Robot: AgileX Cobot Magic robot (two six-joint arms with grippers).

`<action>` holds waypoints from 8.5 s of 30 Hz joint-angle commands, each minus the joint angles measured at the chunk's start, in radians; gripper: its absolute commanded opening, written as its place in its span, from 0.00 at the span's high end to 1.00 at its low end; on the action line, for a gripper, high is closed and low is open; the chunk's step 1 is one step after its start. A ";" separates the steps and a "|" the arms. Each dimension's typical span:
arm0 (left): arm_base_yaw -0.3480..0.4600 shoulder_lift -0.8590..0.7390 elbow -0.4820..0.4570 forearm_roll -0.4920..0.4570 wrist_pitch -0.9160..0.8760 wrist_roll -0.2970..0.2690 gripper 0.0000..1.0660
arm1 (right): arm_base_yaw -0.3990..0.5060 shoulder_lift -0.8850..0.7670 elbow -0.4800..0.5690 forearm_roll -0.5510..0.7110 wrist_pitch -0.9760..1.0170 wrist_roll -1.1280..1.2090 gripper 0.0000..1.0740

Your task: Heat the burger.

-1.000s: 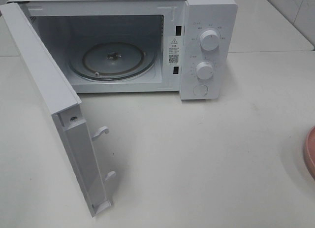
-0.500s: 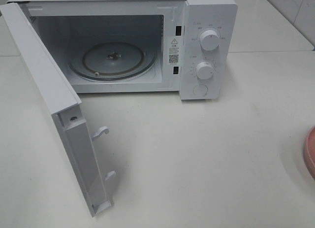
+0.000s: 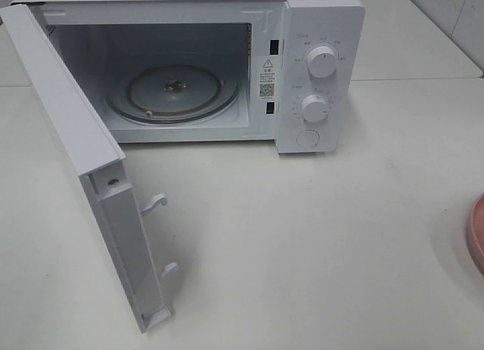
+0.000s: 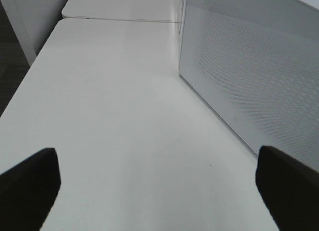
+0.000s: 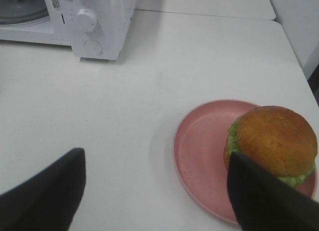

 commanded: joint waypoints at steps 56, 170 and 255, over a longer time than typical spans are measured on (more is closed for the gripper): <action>-0.004 1.011 0.240 0.045 -1.634 0.007 1.00 | -0.006 -0.027 0.003 0.000 -0.004 0.009 0.30; -0.672 2.142 -0.728 0.064 -1.760 -0.124 1.00 | -0.006 -0.027 0.003 0.000 -0.004 0.013 0.30; -0.227 0.295 -0.001 0.243 0.002 -0.092 0.08 | -0.006 -0.027 0.003 0.000 -0.004 0.013 0.30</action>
